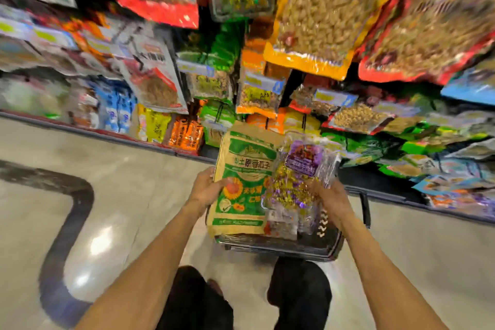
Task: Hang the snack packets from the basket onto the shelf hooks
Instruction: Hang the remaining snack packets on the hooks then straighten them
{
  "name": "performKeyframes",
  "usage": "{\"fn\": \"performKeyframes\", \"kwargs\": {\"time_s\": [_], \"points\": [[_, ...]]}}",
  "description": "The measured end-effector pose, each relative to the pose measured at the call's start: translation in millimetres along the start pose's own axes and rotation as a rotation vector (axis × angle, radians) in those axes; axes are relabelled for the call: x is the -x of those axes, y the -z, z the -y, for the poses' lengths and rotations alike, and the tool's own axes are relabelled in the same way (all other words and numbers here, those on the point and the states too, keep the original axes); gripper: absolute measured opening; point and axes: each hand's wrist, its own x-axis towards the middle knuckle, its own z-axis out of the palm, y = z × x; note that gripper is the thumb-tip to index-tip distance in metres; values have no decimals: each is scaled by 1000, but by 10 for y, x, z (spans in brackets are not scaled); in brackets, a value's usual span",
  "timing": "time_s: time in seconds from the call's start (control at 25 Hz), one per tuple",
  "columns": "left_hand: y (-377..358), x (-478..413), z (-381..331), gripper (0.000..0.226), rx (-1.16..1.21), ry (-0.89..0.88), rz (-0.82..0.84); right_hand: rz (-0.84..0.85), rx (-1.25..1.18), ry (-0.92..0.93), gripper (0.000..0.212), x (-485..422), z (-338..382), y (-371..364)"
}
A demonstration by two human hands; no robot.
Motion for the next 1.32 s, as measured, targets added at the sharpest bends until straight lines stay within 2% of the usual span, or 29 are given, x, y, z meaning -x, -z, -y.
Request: {"fn": "performKeyframes", "kwargs": {"time_s": [0.24,0.52,0.68,1.0,1.32], "points": [[838,1452,-1311,23,212,-132,-53,190,49,217,25,1153,1624,60],[1590,2441,-2124,18,310,-409,-205,213,-65,411,46,2012,2899,30],[1815,2719,-2366,21,370,-494,-270,223,-165,488,58,2398,3270,-16],[2167,2884,-2577,24,406,-585,-280,249,-95,580,22,2714,3576,-149],[2347,2581,-3175,28,425,-648,-225,221,-76,701,23,2510,4107,-215]]}}
